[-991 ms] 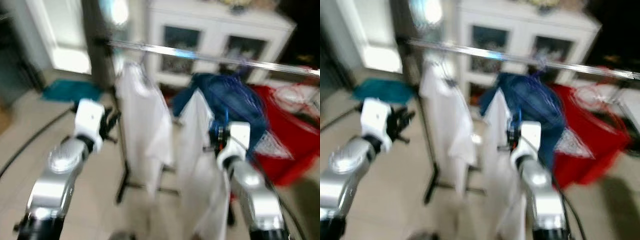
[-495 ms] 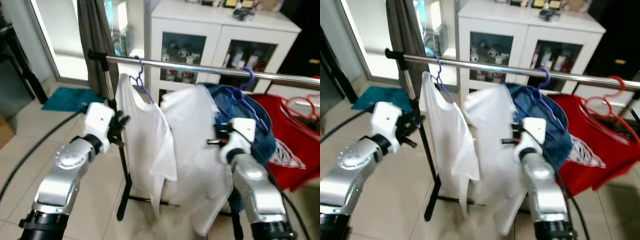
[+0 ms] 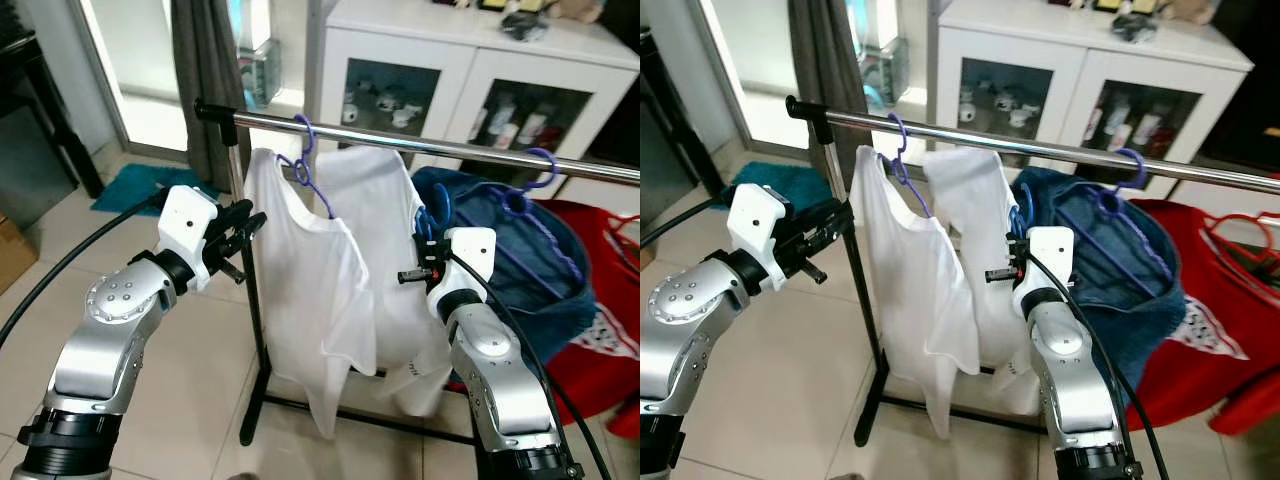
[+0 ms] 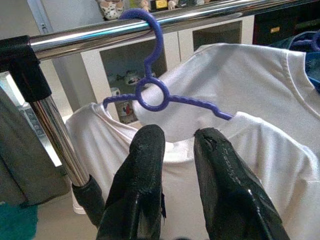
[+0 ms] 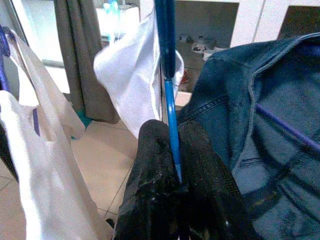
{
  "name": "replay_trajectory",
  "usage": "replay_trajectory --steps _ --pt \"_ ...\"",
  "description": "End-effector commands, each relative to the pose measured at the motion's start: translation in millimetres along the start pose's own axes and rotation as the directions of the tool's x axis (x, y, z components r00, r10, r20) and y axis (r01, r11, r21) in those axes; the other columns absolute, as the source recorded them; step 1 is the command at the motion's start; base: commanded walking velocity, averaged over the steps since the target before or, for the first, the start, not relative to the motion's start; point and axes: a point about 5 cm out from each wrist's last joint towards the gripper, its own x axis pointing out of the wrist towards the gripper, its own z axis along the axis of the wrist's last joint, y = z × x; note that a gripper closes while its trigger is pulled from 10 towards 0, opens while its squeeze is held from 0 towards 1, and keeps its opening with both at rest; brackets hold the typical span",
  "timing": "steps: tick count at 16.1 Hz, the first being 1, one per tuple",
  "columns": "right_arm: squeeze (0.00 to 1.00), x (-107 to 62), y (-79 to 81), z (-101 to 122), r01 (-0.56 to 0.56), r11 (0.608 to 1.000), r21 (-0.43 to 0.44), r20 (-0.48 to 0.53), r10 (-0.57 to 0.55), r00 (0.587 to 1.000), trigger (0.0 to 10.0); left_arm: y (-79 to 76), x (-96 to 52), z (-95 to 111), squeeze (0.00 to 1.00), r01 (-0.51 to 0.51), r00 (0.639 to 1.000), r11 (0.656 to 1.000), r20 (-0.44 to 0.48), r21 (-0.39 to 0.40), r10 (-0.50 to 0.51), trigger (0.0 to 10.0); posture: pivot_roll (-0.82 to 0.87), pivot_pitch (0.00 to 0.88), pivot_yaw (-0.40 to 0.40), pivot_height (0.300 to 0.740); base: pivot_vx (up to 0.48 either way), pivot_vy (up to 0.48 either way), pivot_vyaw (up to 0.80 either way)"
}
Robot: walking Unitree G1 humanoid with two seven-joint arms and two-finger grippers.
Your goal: Hang hanger
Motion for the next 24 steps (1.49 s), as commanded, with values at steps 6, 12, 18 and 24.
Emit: replay_trajectory --steps 6,12,18,24 --pt "0.0 -0.8 -2.6 8.3 0.013 1.0 -0.001 0.043 -0.013 0.999 10.0 -0.9 0.3 2.6 0.0 0.011 1.0 1.0 0.011 0.004 -0.011 10.0 0.01 0.012 -0.048 0.74 0.0 0.0 0.0" --pt "0.0 -0.8 -2.6 8.3 0.013 1.0 -0.001 0.043 -0.013 0.999 10.0 -0.9 0.3 2.6 0.0 0.011 1.0 1.0 0.011 0.004 -0.011 10.0 0.01 0.012 -0.048 0.74 0.0 0.0 0.0" --pt "0.0 51.3 11.6 32.9 -0.061 0.994 0.096 0.002 0.061 0.998 10.0 -8.4 17.4 2.8 0.0 0.202 0.977 0.975 -0.046 -0.096 -0.207 10.0 0.0 0.0 -0.03 0.74 0.0 0.0 0.0" --pt "0.0 73.0 7.6 45.2 -0.06 0.99 0.127 0.024 0.058 0.998 10.0 -11.3 31.3 18.1 0.0 0.309 0.951 0.95 -0.017 -0.036 -0.309 10.0 0.01 0.0 -0.055 0.74 0.0 0.0 0.0"
